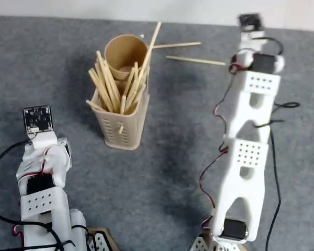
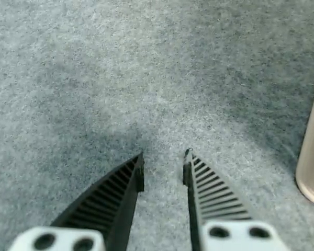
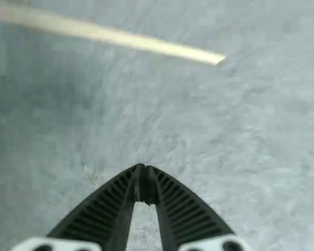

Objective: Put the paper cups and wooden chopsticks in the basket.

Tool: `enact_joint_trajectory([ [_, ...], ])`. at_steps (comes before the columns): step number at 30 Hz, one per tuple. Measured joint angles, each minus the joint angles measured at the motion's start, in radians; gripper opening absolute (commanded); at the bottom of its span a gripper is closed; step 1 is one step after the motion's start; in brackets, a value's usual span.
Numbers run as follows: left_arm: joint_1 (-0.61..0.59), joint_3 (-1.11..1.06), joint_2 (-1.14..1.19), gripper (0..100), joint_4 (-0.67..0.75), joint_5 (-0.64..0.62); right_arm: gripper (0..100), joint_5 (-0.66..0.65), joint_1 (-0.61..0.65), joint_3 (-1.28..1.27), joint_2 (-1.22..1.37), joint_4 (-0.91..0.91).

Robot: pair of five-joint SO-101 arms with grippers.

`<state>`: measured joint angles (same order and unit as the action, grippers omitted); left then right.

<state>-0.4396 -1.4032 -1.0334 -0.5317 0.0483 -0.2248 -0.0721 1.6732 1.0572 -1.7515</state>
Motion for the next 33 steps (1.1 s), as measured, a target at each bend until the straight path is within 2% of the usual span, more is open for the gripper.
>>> enact_joint_trajectory([
  [5, 0.0, 0.0, 0.0, 15, 0.0, 0.0, 0.4, 0.046, -0.012, -0.043, -0.195, 0.0],
  [8, 0.015, 0.0, 0.0, 15, 0.0, 0.0, 0.4, 0.046, -0.014, -0.272, -0.384, 0.0],
  [15, 0.074, 0.054, 0.0, 15, -0.117, 0.046, 0.5, -0.025, -0.012, -1.088, -0.982, 0.028],
  [22, 0.259, 0.02, 0.0, 15, -0.124, 0.049, 0.5, -0.026, -0.012, -1.921, -1.654, 0.402],
  [27, 0.322, -0.057, 0.0, 15, -0.124, 0.049, 0.5, -0.037, -0.014, -2.636, -2.082, 0.709],
  [30, 0.338, -0.11, 0.0, 15, -0.121, 0.049, 0.5, -0.08, -0.012, -2.963, -2.271, 0.755],
  [33, 0.339, -0.169, 0.0, 15, -0.072, 0.049, 0.5, -0.095, -0.012, -3.127, -2.423, 0.763],
])
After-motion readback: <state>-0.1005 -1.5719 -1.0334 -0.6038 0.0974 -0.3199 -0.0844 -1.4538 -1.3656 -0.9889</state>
